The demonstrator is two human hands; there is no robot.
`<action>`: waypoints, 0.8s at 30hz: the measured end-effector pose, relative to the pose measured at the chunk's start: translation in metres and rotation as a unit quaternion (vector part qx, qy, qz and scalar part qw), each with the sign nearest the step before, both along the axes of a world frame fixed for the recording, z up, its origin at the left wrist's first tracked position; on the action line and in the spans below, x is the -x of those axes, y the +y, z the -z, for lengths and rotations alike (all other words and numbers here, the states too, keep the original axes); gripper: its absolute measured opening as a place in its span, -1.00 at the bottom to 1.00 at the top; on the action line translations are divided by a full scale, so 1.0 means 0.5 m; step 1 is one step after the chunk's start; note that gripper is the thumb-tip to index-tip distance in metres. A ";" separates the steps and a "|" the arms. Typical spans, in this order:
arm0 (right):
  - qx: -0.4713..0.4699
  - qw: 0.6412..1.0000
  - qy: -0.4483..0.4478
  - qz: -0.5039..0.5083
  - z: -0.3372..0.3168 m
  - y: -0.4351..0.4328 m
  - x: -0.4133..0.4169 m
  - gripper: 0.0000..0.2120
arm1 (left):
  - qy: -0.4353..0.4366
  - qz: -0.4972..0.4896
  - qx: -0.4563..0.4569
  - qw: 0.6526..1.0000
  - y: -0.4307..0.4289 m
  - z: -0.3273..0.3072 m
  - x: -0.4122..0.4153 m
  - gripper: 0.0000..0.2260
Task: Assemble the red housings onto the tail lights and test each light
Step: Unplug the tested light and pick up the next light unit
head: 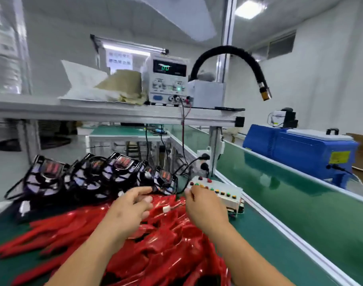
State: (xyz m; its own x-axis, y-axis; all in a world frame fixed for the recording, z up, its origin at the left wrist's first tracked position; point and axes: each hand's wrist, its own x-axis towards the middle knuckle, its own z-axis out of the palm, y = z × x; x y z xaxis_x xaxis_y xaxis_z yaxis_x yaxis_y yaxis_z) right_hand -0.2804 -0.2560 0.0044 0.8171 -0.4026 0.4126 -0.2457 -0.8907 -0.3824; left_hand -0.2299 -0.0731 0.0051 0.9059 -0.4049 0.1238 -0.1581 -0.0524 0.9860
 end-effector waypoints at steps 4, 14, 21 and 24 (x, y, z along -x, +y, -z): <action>-0.007 0.999 0.024 -0.042 0.016 0.048 -0.086 -0.67 | 0.031 -0.080 0.056 0.995 0.065 0.020 -0.066 -0.76; 0.017 0.993 0.114 -0.030 0.055 0.017 -0.300 -0.69 | 0.108 -0.079 0.079 0.988 0.055 0.070 -0.184 -0.71; 0.055 0.981 0.182 -0.038 0.085 -0.008 -0.405 -0.64 | 0.141 -0.057 0.094 0.984 0.036 0.076 -0.213 -0.76; 0.089 0.978 0.185 -0.039 0.097 -0.006 -0.420 -0.63 | 0.159 -0.053 0.112 0.980 0.035 0.078 -0.215 -0.78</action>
State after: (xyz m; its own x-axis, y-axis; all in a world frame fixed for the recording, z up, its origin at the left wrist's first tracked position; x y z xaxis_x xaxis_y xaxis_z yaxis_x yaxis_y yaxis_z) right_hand -0.0705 -0.2593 -0.0441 0.9491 -0.2817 0.1407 -0.2664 -0.9566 -0.1180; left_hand -0.1222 -0.0555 -0.0339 0.9484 -0.3023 -0.0960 0.1530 0.1710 0.9733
